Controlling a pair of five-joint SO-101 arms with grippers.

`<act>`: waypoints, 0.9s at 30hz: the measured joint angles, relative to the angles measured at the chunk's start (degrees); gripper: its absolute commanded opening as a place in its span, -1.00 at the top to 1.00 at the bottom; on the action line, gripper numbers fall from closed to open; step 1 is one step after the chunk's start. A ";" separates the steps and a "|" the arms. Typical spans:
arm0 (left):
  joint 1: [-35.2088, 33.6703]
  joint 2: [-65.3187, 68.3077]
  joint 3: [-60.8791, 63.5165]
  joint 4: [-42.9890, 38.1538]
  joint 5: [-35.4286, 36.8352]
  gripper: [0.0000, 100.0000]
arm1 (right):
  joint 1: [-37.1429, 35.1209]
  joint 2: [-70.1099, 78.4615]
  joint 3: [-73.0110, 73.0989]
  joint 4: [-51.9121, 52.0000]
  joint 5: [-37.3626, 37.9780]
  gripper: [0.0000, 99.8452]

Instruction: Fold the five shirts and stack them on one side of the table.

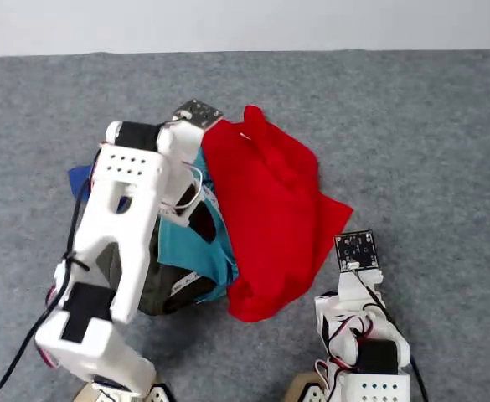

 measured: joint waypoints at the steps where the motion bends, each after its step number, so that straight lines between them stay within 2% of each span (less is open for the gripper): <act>1: 0.00 1.05 -1.23 0.00 0.00 0.33 | 0.00 0.00 0.00 0.00 0.00 0.98; 7: 0.00 8.62 -9.32 -0.97 -0.35 0.33 | 0.00 0.00 0.00 0.00 0.00 0.98; 15: -0.09 21.36 -11.43 -6.86 -0.18 0.35 | 0.00 0.00 0.00 0.00 0.00 0.98; 18: -0.09 24.97 -12.31 -7.47 -0.35 0.54 | 0.00 0.00 0.00 0.00 0.00 0.98; 22: 0.00 27.34 -13.19 -7.56 -0.53 1.00 | 0.00 0.00 0.00 0.00 0.00 0.98; 27: 0.18 26.90 -13.63 -6.42 -2.29 0.99 | 0.00 0.00 0.00 0.00 0.00 0.98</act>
